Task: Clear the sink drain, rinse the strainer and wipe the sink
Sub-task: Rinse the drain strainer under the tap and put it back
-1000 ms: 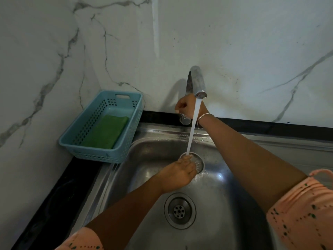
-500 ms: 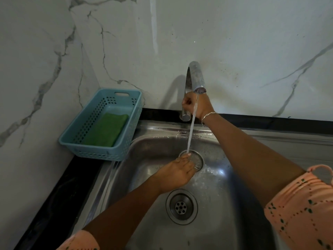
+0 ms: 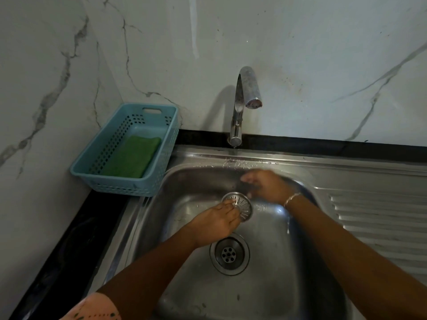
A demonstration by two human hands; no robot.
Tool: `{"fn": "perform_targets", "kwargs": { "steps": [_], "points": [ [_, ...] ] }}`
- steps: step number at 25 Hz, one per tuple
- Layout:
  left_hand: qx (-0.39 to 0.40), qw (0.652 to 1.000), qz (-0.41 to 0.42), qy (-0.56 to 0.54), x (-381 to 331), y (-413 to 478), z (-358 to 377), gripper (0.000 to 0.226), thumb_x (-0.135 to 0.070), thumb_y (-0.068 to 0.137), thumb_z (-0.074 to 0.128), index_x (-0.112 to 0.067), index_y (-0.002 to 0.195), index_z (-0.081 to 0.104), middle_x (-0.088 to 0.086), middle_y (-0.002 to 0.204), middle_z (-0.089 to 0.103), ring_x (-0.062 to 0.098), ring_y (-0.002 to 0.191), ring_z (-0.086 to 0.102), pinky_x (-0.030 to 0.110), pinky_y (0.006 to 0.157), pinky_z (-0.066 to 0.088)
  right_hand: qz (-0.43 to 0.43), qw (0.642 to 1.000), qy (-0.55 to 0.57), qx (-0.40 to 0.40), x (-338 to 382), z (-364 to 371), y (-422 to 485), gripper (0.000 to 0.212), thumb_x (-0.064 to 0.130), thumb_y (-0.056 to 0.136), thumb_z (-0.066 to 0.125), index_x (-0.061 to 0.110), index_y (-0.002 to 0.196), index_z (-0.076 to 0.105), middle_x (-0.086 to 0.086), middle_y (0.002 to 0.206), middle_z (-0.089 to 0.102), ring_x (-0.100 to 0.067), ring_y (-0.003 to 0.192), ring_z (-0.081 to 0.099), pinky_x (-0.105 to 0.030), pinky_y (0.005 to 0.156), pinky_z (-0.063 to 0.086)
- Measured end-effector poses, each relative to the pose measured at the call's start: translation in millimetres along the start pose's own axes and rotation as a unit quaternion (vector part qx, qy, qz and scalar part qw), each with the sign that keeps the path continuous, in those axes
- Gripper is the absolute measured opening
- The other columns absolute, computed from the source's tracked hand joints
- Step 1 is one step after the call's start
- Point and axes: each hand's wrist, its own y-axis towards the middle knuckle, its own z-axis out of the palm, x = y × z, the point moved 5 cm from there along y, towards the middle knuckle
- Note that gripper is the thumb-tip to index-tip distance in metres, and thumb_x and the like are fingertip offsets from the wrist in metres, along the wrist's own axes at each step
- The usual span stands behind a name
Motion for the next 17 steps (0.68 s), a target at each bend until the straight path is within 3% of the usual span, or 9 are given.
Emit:
{"fn": "perform_targets", "kwargs": {
  "steps": [2, 5, 7, 10, 12, 15, 17],
  "points": [
    [-0.005, 1.000, 0.013, -0.001, -6, -4, 4, 0.020, -0.019, 0.069, 0.072, -0.017, 0.088, 0.071, 0.002, 0.092, 0.074, 0.015, 0.089, 0.070, 0.028, 0.088, 0.055, -0.055, 0.990, -0.083, 0.102, 0, 36, -19, 0.062, 0.013, 0.075, 0.072, 0.009, 0.131, 0.047, -0.011, 0.134, 0.050, -0.024, 0.122, 0.047, -0.029, 0.103, 0.035],
    [0.015, 1.000, 0.026, 0.001, -16, -10, 10, 0.018, -0.014, 0.079, 0.056, -0.016, 0.089, 0.071, 0.001, 0.091, 0.074, 0.015, 0.089, 0.069, 0.030, 0.094, 0.053, -0.051, 0.984, -0.047, 0.167, 0, 70, -34, 0.077, 0.016, 0.069, 0.077, 0.008, 0.136, 0.040, -0.008, 0.140, 0.041, -0.022, 0.128, 0.041, -0.027, 0.106, 0.031],
    [0.035, 0.999, 0.033, -0.014, -20, -13, 13, 0.016, -0.015, 0.077, 0.059, -0.014, 0.088, 0.071, 0.001, 0.088, 0.073, 0.016, 0.086, 0.070, 0.030, 0.091, 0.054, 0.013, 0.991, 0.024, 0.129, -8, 77, -34, 0.067, 0.009, 0.075, 0.072, 0.005, 0.135, 0.042, -0.011, 0.139, 0.042, -0.024, 0.126, 0.044, -0.029, 0.106, 0.034],
    [0.081, 0.994, 0.045, -0.062, -34, -19, 20, 0.020, -0.019, 0.063, 0.078, -0.013, 0.081, 0.071, 0.001, 0.081, 0.072, 0.018, 0.079, 0.070, 0.030, 0.085, 0.057, 0.114, 0.985, 0.112, 0.059, -23, 84, -36, 0.035, -0.007, 0.082, 0.056, 0.000, 0.117, 0.059, -0.020, 0.122, 0.060, -0.030, 0.112, 0.057, -0.036, 0.097, 0.047],
    [0.115, 0.991, 0.024, -0.069, -42, -22, 29, 0.027, -0.026, 0.061, 0.079, -0.015, 0.085, 0.072, 0.000, 0.085, 0.074, 0.018, 0.084, 0.071, 0.029, 0.086, 0.056, 0.149, 0.977, 0.140, 0.065, -30, 99, -40, 0.030, -0.009, 0.083, 0.050, -0.001, 0.107, 0.065, -0.021, 0.113, 0.066, -0.032, 0.106, 0.061, -0.037, 0.092, 0.049],
    [0.148, 0.987, 0.006, -0.056, -49, -26, 46, 0.038, -0.025, 0.083, 0.061, -0.003, 0.113, 0.062, 0.016, 0.118, 0.065, 0.030, 0.115, 0.058, 0.036, 0.103, 0.044, 0.177, 0.973, 0.127, 0.082, -37, 123, -45, 0.029, -0.005, 0.086, 0.047, 0.000, 0.108, 0.066, -0.020, 0.116, 0.064, -0.031, 0.108, 0.060, -0.033, 0.091, 0.048],
    [0.180, 0.981, 0.037, -0.067, -57, -29, 58, 0.033, -0.031, 0.076, 0.069, -0.008, 0.100, 0.070, 0.010, 0.102, 0.072, 0.023, 0.100, 0.067, 0.029, 0.093, 0.052, 0.191, 0.971, 0.117, 0.088, -42, 137, -44, 0.030, -0.002, 0.089, 0.045, 0.002, 0.111, 0.064, -0.017, 0.122, 0.062, -0.028, 0.112, 0.057, -0.029, 0.093, 0.045]
  ]
}}
